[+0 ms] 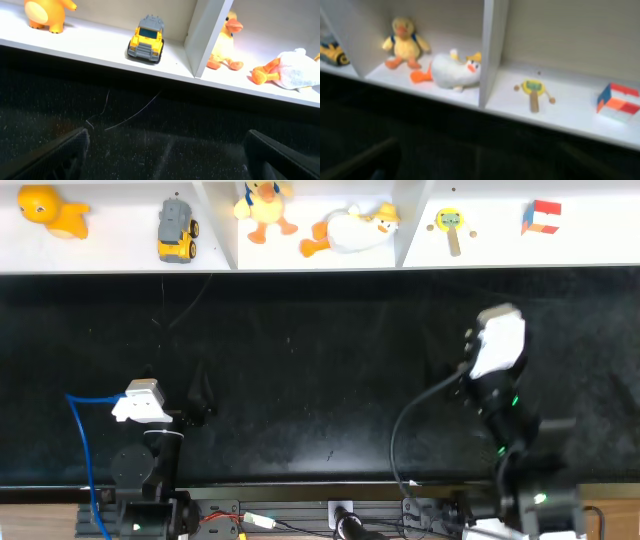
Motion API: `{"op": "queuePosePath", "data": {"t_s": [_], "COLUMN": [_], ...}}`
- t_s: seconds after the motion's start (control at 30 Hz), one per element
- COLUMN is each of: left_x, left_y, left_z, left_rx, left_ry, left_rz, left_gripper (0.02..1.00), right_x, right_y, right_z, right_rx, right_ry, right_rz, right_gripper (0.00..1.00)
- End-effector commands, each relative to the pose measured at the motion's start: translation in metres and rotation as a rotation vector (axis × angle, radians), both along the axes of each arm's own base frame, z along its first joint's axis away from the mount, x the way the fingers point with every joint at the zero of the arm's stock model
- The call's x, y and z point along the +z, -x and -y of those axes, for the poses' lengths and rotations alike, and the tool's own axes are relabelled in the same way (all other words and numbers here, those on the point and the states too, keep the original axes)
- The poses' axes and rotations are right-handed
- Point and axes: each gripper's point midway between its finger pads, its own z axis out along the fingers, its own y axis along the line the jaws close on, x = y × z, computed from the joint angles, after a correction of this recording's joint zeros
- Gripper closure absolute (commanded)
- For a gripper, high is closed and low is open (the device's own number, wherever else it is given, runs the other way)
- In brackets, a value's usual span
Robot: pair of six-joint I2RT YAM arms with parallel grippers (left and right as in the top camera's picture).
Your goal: Store Toys
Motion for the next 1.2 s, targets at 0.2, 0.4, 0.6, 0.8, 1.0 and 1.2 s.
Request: {"op": "queuePosePath", "data": {"t_s": [0.2,0.4,0.6,0.8,1.0,1.2], "left_x": [0.001,0.001,0.001,0.001,0.001,0.001], "left_y": [0.000,0.000,0.000,0.000,0.000,0.000], "left_z": [0.003,0.003,0.003,0.003,0.003,0.003], "left_rx": [-0.017,-0.018,-0.017,-0.018,-0.017,-0.017], "left_ry": [-0.006,-0.006,-0.006,-0.006,-0.006,-0.006], "left_rz": [0.010,0.010,0.010,0.010,0.010,0.010], "left_gripper": [0.020,0.020,0.023,0.020,0.020,0.023], "right_x": [-0.074,-0.111,-0.105,-0.099,-0.099,-0.099], "right_y": [0.026,0.031,0.029,0.025,0.024,0.024], "right_z": [0.031,0.032,0.036,0.034,0.034,0.034], "right_rx": [-0.257,-0.263,-0.272,-0.247,-0.244,-0.244], "right_ry": [-0.302,-0.353,-0.339,-0.308,-0.312,-0.312], "right_rz": [0.076,0.086,0.151,0.230,0.239,0.239], "right_gripper": [0.005,0.005,0.005,0.007,0.005,0.005]}}
